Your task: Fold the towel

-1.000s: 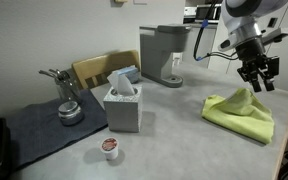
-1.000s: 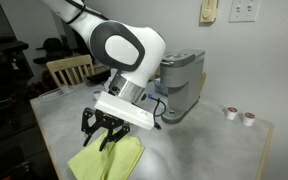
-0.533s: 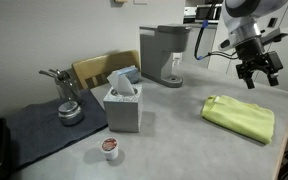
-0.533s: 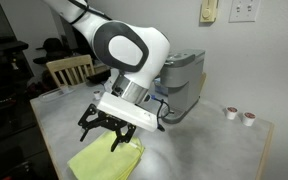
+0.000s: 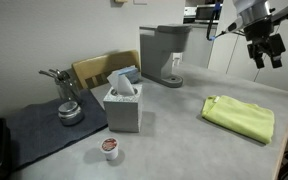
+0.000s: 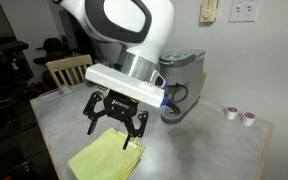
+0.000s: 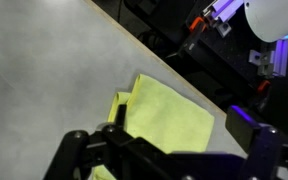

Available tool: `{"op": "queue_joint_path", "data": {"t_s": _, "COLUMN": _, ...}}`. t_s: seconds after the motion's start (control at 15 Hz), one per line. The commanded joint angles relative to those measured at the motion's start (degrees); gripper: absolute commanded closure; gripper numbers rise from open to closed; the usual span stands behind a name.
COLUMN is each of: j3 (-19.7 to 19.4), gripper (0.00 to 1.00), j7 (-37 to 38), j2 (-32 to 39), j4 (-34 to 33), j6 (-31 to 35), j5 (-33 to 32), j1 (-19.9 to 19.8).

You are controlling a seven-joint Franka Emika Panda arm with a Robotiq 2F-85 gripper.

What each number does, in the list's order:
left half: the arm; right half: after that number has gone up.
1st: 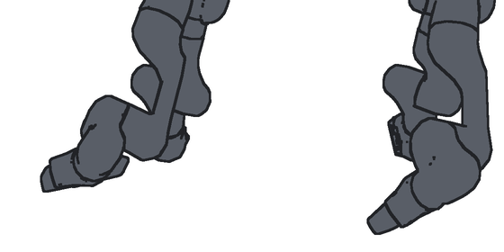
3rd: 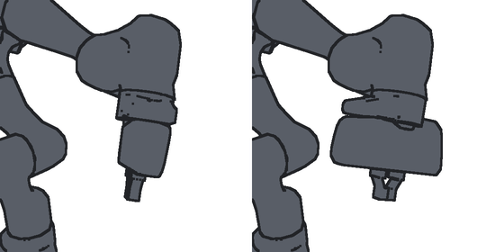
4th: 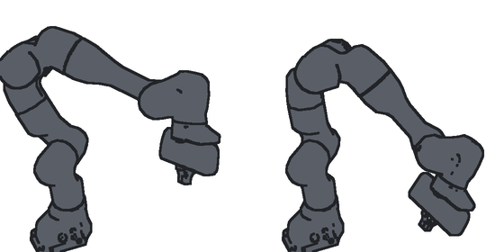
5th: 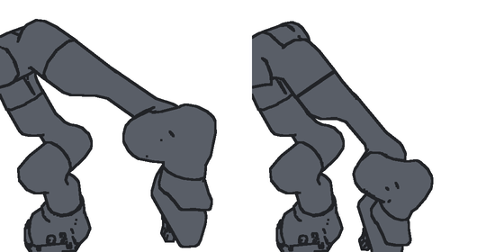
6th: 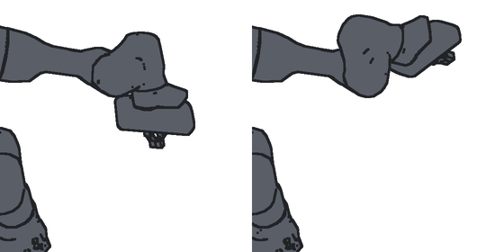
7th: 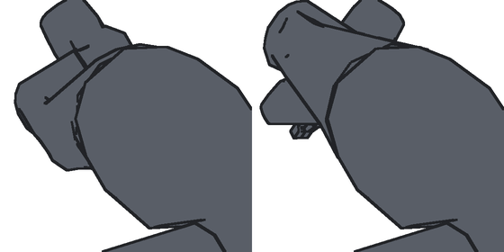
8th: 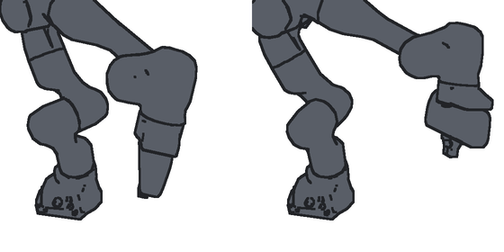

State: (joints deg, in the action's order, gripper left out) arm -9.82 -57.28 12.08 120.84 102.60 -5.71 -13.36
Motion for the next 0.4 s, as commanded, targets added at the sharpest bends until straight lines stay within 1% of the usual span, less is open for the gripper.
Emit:
{"op": "queue_joint_path", "data": {"t_s": 0.0, "j3": -0.4, "gripper": 0.0, "j7": 9.74, "j2": -4.74, "j4": 0.9, "j6": -0.45, "j5": -6.86, "j1": 1.18}}
{"op": "queue_joint_path", "data": {"t_s": 0.07, "j3": -0.21, "gripper": 0.0, "j7": 12.37, "j2": -5.5, "j4": 0.87, "j6": -0.15, "j5": -8.44, "j1": 1.42}}
{"op": "queue_joint_path", "data": {"t_s": 0.13, "j3": 0.09, "gripper": 0.0, "j7": 8.25, "j2": -3.35, "j4": -0.06, "j6": -0.09, "j5": -5.77, "j1": 0.46}}
{"op": "queue_joint_path", "data": {"t_s": 0.33, "j3": 0.17, "gripper": 0.0, "j7": 9.01, "j2": -4.02, "j4": -0.04, "j6": -0.09, "j5": -6.11, "j1": 0.71}}
